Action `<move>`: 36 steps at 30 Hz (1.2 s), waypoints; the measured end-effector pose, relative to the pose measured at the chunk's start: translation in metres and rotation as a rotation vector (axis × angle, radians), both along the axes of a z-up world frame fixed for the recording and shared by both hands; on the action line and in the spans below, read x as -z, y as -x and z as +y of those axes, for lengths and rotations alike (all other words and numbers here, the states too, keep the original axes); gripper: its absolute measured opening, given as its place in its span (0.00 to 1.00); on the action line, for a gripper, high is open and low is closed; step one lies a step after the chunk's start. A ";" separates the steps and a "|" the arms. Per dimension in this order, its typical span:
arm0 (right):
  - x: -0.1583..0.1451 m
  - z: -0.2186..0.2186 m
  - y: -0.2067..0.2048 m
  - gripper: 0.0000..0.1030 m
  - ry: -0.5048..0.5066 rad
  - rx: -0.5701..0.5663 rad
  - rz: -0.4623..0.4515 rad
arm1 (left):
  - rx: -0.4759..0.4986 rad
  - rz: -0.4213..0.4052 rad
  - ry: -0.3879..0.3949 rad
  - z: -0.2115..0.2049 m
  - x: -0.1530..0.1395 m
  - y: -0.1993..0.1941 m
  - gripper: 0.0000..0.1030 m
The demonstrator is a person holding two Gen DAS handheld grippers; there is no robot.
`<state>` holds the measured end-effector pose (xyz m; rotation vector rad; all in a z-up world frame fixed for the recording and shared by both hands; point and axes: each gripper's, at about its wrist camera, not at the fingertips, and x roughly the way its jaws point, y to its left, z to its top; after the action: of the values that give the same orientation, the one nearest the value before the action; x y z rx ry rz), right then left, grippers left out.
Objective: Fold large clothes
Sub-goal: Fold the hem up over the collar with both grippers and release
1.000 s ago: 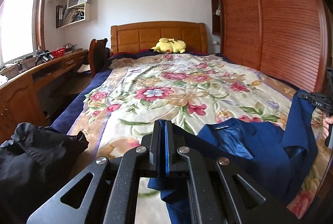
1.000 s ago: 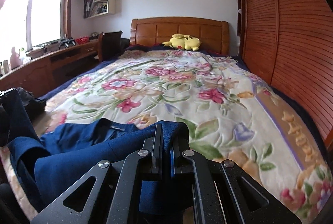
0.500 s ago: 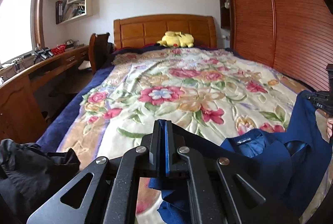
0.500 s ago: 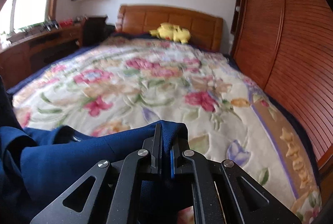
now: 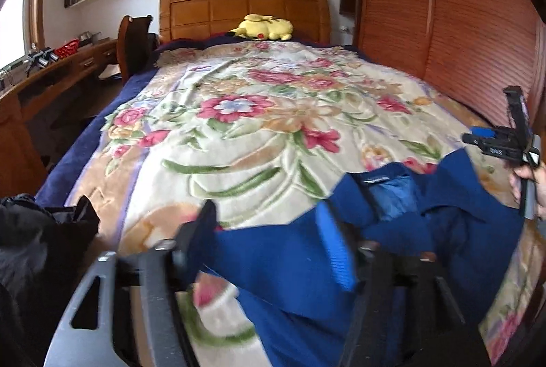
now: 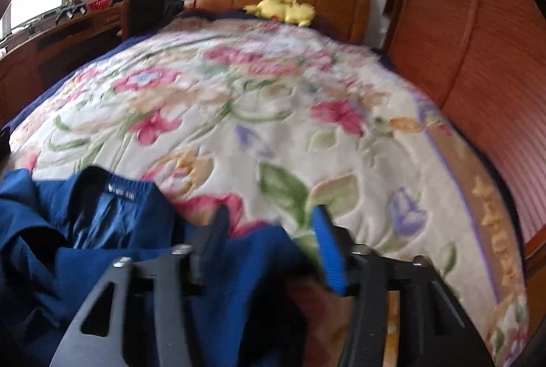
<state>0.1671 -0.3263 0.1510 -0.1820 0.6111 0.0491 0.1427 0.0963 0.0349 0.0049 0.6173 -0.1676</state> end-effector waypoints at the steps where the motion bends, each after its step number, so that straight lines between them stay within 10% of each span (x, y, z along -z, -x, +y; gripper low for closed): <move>1: -0.003 0.002 0.005 0.54 -0.001 -0.004 -0.013 | 0.012 -0.005 0.005 -0.004 -0.002 0.007 0.73; 15: 0.014 0.117 0.078 0.54 -0.058 -0.449 0.065 | 0.046 -0.022 0.052 -0.032 0.020 0.076 0.78; 27: 0.052 0.175 0.062 0.54 0.073 -0.612 0.222 | 0.047 0.039 0.050 -0.022 0.053 0.080 0.78; 31: 0.050 0.189 0.051 0.15 0.126 -0.661 0.247 | 0.067 0.052 0.059 -0.021 0.056 0.080 0.78; 36: 0.031 0.197 0.040 0.10 0.162 -0.628 0.151 | 0.070 0.056 0.067 -0.017 0.058 0.081 0.78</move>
<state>0.1275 -0.1295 0.1196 -0.5259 0.6896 0.6255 0.0613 0.0794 -0.0226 -0.0430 0.6680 -0.2569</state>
